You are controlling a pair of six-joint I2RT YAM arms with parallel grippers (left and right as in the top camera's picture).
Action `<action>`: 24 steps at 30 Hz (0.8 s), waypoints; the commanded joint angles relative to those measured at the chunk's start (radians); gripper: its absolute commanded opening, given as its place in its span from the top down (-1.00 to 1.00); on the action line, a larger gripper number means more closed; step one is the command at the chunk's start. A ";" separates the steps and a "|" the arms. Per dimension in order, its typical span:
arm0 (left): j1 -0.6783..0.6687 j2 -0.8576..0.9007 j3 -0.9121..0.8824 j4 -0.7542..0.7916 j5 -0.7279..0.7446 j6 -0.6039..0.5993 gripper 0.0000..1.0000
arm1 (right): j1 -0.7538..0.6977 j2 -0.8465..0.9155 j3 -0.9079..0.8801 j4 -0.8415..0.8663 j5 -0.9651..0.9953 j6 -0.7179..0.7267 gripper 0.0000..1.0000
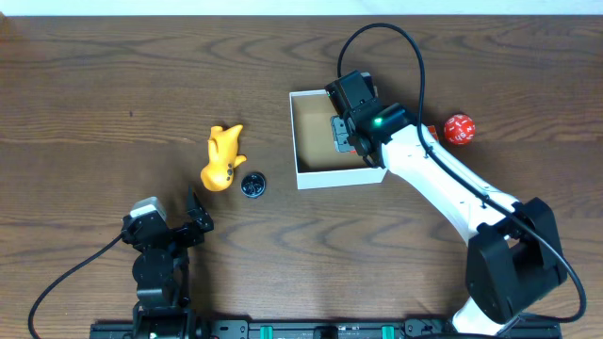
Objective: Pack container
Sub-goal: 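Lower the toy robot into the box with the right gripper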
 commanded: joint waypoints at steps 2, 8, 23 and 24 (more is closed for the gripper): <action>-0.002 -0.007 -0.021 -0.036 -0.030 0.013 -0.96 | -0.006 0.034 0.022 0.014 0.024 0.022 0.53; -0.002 -0.007 -0.021 -0.036 -0.030 0.013 -0.96 | -0.005 0.043 0.022 0.017 0.024 0.053 0.51; -0.002 -0.007 -0.021 -0.036 -0.030 0.013 -0.96 | -0.004 0.050 0.021 0.003 0.009 0.072 0.55; -0.002 -0.007 -0.021 -0.036 -0.030 0.013 -0.96 | -0.004 0.050 0.021 -0.003 0.008 0.072 0.56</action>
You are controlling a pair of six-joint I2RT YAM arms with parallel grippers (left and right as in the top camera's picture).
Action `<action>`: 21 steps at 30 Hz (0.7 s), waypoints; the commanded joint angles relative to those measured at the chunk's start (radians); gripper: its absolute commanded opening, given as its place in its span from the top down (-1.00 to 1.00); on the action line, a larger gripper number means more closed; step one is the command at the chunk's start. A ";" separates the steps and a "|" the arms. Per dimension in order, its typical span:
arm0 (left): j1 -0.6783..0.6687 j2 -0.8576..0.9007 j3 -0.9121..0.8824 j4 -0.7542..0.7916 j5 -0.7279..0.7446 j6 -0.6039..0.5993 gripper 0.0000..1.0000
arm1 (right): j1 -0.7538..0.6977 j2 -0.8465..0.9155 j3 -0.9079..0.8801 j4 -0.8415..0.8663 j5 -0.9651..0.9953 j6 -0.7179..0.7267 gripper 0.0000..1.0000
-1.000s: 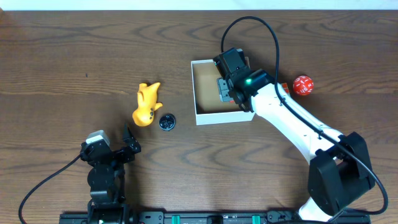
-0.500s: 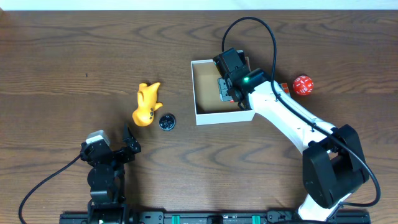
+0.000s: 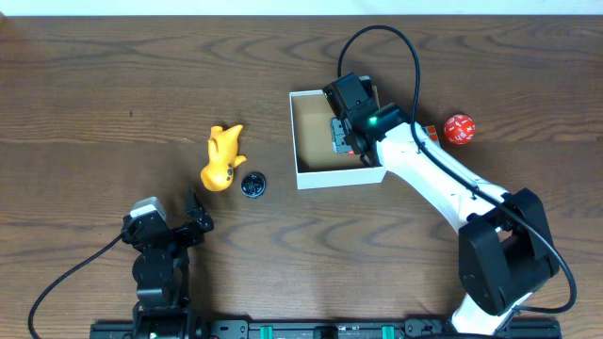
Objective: Pack container
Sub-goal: 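Lower the toy robot into the box with the right gripper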
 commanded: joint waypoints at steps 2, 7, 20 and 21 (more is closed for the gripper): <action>-0.002 -0.007 -0.021 -0.036 -0.030 0.013 -0.96 | -0.003 0.010 0.021 -0.019 0.010 0.021 0.56; -0.002 -0.007 -0.021 -0.036 -0.030 0.013 -0.96 | -0.003 0.010 0.021 -0.027 -0.038 0.028 0.58; -0.002 -0.007 -0.021 -0.036 -0.031 0.013 -0.96 | -0.001 0.010 0.021 -0.061 -0.038 0.036 0.55; -0.002 -0.007 -0.021 -0.036 -0.030 0.013 -0.96 | -0.001 0.010 0.021 -0.061 -0.038 0.036 0.54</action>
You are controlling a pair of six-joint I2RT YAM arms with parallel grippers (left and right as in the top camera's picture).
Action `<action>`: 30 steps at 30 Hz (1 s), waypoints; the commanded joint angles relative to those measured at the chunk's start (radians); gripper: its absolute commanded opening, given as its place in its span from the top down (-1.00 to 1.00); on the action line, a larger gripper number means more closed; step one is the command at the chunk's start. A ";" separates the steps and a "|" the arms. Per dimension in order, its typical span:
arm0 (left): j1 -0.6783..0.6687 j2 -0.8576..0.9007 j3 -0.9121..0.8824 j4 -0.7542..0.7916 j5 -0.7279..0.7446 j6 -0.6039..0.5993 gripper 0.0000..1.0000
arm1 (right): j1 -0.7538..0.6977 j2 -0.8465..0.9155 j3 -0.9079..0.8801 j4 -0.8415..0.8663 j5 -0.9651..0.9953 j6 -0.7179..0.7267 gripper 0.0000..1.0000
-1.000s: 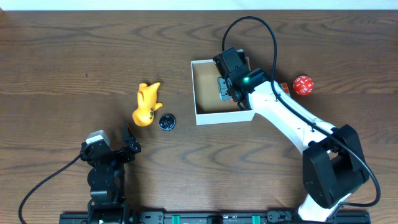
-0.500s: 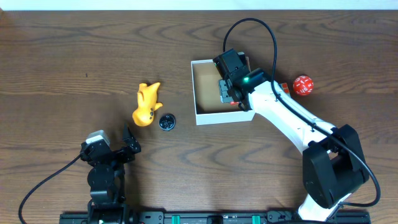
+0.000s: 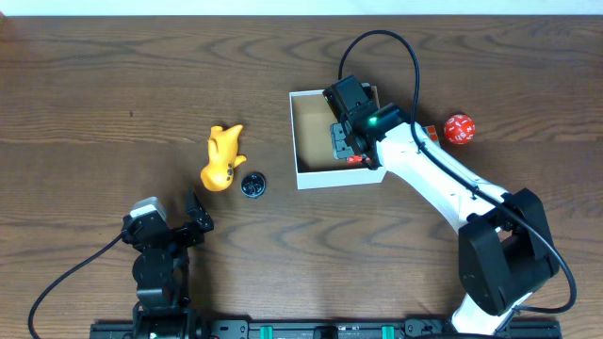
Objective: Pack container
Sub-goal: 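Lower the toy robot into the box with the right gripper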
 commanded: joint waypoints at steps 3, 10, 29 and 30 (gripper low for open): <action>-0.002 -0.007 -0.021 -0.036 -0.030 0.013 -0.96 | 0.000 0.010 0.021 0.000 0.010 0.016 0.53; -0.002 -0.007 -0.021 -0.036 -0.030 0.013 -0.96 | 0.000 0.010 0.021 -0.010 0.010 0.016 0.48; -0.002 -0.007 -0.021 -0.036 -0.030 0.013 -0.96 | 0.003 0.010 0.021 -0.027 -0.006 0.016 -0.02; -0.002 -0.007 -0.021 -0.036 -0.030 0.013 -0.96 | 0.003 0.010 0.021 -0.025 -0.006 0.016 -0.04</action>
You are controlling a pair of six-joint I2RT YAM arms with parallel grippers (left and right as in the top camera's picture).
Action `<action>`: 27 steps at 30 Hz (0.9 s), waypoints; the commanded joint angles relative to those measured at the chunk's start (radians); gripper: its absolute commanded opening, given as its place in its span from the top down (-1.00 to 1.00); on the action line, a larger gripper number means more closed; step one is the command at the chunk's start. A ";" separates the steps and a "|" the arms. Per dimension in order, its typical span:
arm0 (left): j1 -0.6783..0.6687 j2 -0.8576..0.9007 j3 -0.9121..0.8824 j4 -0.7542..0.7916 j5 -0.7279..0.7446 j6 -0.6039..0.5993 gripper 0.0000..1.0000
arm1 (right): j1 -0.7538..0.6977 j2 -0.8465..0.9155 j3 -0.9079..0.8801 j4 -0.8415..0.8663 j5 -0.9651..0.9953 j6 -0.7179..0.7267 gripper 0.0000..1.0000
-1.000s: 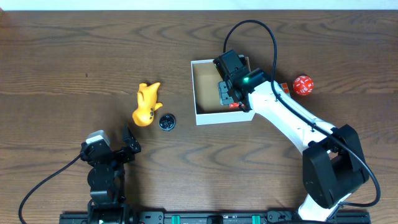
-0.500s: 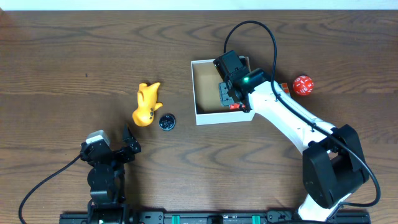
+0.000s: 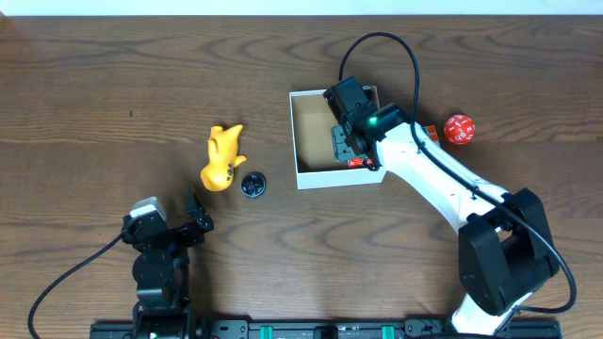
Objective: Pack container
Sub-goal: 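Lower the toy robot into the box with the right gripper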
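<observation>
The white open box (image 3: 300, 141) stands right of the table's middle. My right gripper (image 3: 339, 143) reaches down into its right half, and from above I cannot make out how the jaws stand. A small red thing (image 3: 357, 162) shows inside the box at its front right corner, beside the gripper. On the table to the left lie a yellow toy (image 3: 222, 157) and a small black round object (image 3: 252, 185). A red ball (image 3: 459, 129) lies right of the box. My left gripper (image 3: 198, 215) rests open near the front left, away from everything.
A small orange-red piece (image 3: 431, 134) peeks out from behind the right arm, between the box and the red ball. The right arm (image 3: 443, 184) crosses the table from the front right to the box.
The right gripper has shifted only slightly inside the box. The small red thing at the box's front right corner shows a little more. The left arm is unmoved.
The right gripper was over the box's right half, with no red thing showing inside. It then sat a little further left, then lower in the box with a red thing showing at the front right corner, where it still lies. The left arm stayed parked.
</observation>
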 commanded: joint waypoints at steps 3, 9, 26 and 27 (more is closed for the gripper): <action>-0.002 -0.007 -0.021 -0.036 -0.030 0.013 -0.96 | 0.003 0.010 0.021 0.007 0.003 0.013 -0.09; -0.002 -0.007 -0.021 -0.036 -0.030 0.013 -0.96 | 0.003 0.010 0.021 0.006 0.000 0.013 -0.25; -0.002 -0.007 -0.021 -0.036 -0.030 0.013 -0.96 | 0.003 0.010 0.021 0.006 0.001 0.013 -0.52; -0.002 -0.007 -0.021 -0.036 -0.030 0.013 -0.96 | 0.003 0.010 0.021 0.006 0.000 0.013 -0.54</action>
